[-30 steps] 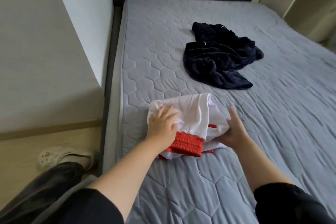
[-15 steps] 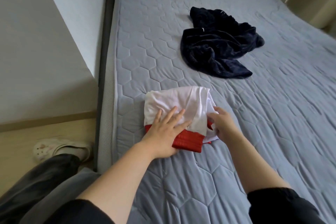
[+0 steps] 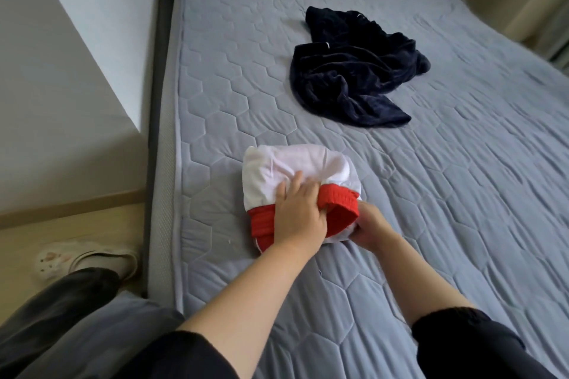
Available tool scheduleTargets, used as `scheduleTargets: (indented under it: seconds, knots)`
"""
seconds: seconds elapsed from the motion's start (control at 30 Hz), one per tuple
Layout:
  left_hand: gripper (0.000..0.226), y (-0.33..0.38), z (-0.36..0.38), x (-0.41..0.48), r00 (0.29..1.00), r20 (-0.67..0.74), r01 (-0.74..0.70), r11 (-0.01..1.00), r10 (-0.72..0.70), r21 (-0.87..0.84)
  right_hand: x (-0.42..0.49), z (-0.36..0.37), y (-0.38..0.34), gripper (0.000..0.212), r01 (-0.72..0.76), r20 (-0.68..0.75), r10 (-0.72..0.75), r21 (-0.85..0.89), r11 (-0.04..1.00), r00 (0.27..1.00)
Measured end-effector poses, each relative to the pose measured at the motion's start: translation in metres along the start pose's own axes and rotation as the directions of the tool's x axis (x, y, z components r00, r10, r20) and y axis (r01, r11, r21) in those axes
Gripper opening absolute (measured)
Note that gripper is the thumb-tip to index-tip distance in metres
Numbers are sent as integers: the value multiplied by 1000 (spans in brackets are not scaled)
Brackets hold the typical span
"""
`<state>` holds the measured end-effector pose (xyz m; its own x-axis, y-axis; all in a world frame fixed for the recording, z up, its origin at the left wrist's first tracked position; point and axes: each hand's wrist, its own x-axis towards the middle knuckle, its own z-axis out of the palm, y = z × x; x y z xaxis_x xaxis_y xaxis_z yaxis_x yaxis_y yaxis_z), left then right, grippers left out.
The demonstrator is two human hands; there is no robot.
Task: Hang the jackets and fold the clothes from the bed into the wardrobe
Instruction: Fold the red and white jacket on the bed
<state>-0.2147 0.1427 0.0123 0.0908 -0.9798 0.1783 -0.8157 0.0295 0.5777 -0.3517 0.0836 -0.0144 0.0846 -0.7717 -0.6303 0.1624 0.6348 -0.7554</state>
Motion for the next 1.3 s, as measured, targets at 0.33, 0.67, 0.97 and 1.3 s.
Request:
scheduleTargets:
  seconds: [0.33, 0.67, 0.97, 1.3]
  knots:
    - [67, -6, 23, 14, 959, 269, -59, 859, -94, 509, 1, -11, -31, 47, 49, -6, -52, -265, 963, 999]
    - [51, -29, -9, 30, 941, 291, -273, 898, 175, 345, 8, 1, -31, 39, 262, -107, -432, -658, 706, 896]
    - [67, -45, -1, 40, 985, 171, -64, 903, -11, 426, 25, -10, -25, 34, 207, -188, -646, -850, 484, 740]
    - [71, -59, 18, 44, 939, 313, -44, 848, -145, 528, 31, 26, -36, 41, 212, 142, -790, -977, -15, 596]
